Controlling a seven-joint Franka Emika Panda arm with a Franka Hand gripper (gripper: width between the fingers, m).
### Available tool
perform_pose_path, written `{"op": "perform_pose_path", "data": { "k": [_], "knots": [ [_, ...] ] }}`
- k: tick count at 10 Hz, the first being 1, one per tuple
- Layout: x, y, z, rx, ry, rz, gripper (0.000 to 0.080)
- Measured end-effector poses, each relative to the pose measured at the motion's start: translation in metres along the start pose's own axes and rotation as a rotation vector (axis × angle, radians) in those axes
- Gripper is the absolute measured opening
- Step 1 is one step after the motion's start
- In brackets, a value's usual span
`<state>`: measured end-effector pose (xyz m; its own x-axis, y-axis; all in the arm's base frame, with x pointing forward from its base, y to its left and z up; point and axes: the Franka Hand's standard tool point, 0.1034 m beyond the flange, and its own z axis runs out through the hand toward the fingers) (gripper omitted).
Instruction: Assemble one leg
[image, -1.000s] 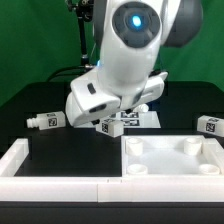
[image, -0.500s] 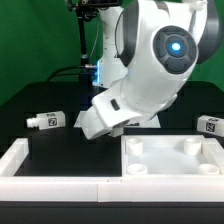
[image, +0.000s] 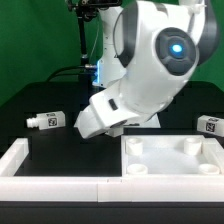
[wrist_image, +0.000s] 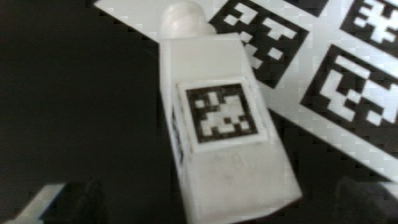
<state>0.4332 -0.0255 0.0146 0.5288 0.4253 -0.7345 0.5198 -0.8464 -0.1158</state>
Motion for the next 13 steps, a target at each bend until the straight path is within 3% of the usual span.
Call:
{"op": "perform_pose_path", "data": {
  "k": [5,7,8,9,10,13],
  "knots": [
    [0.001,0.0004,-0.0007,-0.007,0.002,-0.021,0.0636],
    [0.0011,0.0003,-0.0005,-0.007,0.002,-0.022,0.0285],
    [0.0011,0.0003,-0.0004,-0.006,0.001,-0.022,0.0148],
    [0.0011,0.0003,-0.0003,-0.006,0.001,-0.022,0.0148],
    [0.0011,0.0003,-0.0003,-0.006,0.001,-0.022,0.0033],
    [0.0012,0.0003,-0.0001,-0.006,0.001,-0.022,0.0002]
  ]
}}
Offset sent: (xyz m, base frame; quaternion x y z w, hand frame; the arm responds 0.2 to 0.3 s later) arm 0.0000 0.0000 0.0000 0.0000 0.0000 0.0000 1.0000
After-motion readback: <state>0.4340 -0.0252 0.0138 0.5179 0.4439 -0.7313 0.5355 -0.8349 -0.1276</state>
